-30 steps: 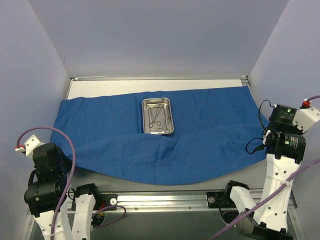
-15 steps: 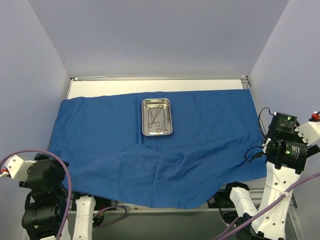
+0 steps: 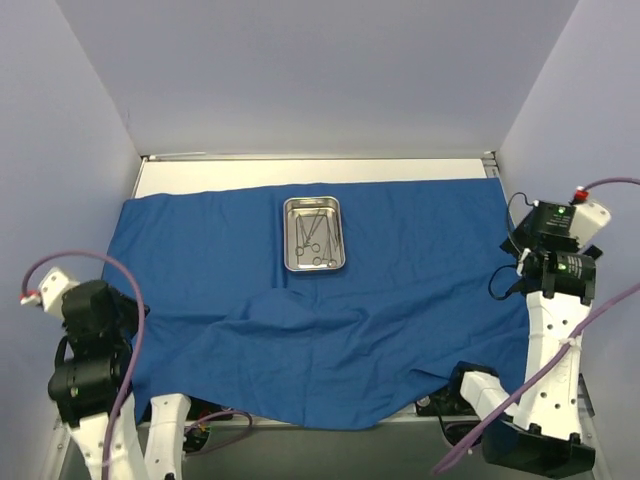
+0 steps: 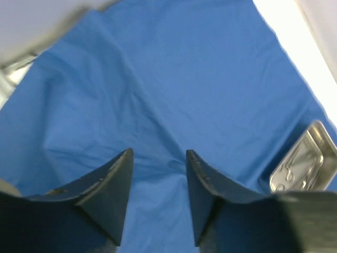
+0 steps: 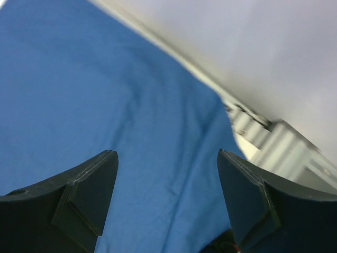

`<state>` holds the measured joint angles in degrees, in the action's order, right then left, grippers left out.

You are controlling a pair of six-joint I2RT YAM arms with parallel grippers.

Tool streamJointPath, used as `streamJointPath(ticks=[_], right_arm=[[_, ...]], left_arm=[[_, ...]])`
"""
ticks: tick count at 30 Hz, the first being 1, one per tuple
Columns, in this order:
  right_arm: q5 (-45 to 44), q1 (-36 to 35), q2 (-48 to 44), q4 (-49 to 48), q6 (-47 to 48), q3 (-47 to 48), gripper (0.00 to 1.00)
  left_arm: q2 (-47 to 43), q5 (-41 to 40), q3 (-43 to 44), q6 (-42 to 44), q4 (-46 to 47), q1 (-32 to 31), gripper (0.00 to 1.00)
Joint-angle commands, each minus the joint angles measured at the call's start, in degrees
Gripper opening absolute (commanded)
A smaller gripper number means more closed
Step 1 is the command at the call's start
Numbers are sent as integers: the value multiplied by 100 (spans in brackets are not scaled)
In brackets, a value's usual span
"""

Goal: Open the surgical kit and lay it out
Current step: Open the surgical kit at the center of the board, then smooth out the surgical kit at the center of the board.

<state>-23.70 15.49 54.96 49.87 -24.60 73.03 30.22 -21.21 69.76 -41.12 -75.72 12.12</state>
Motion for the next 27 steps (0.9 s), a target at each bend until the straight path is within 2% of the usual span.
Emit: streamJointPath(ticks=[1,3,8,9,10,12,13,17,18,20,22,24,27], right_arm=[[771,-597,260,-1125,675,-306,77],[1199,-774,549,-1469,824,-518,77],[1808,-1213,1955,-2305,852,-264,76],[1956,-1328,2418,-2376,817,-116,75],[2070,-1459,2667,-2472,808,-10,72],[2273,-1513,3341,-2552,703,271,61],[2604,-1513,3563,-2630,676,368,56],[3064,-1513,4460,-2745,667,1053,39],[3169,-1513,4793,-2745,641,1212,31],[3643,-1513,5111,-2807,632,1581,25],[3872,-1513,5620,-2702,501,1818,15],[4171,-1513,5893,-2728,386,1925,10],[4549,-1679,5921,-3061,158,1618,9]], left_arm=[[833,1433,-418,614,1109,98,47],[1222,1962,-489,623,1252,98,40],[2566,2665,-490,685,1850,63,35],[2820,2771,-402,711,1885,54,31],[3389,2780,-97,755,1834,36,17],[3937,2772,212,816,1807,1,4],[4470,2780,388,816,1763,1,2],[5546,2798,1397,702,1684,-52,2],[5748,2798,1574,667,1666,-78,2],[6407,2894,1901,588,1605,-131,2],[7090,3026,2348,509,1387,-183,2],[7558,3097,2742,474,1036,-210,2],[8183,3088,2982,395,823,-263,2]])
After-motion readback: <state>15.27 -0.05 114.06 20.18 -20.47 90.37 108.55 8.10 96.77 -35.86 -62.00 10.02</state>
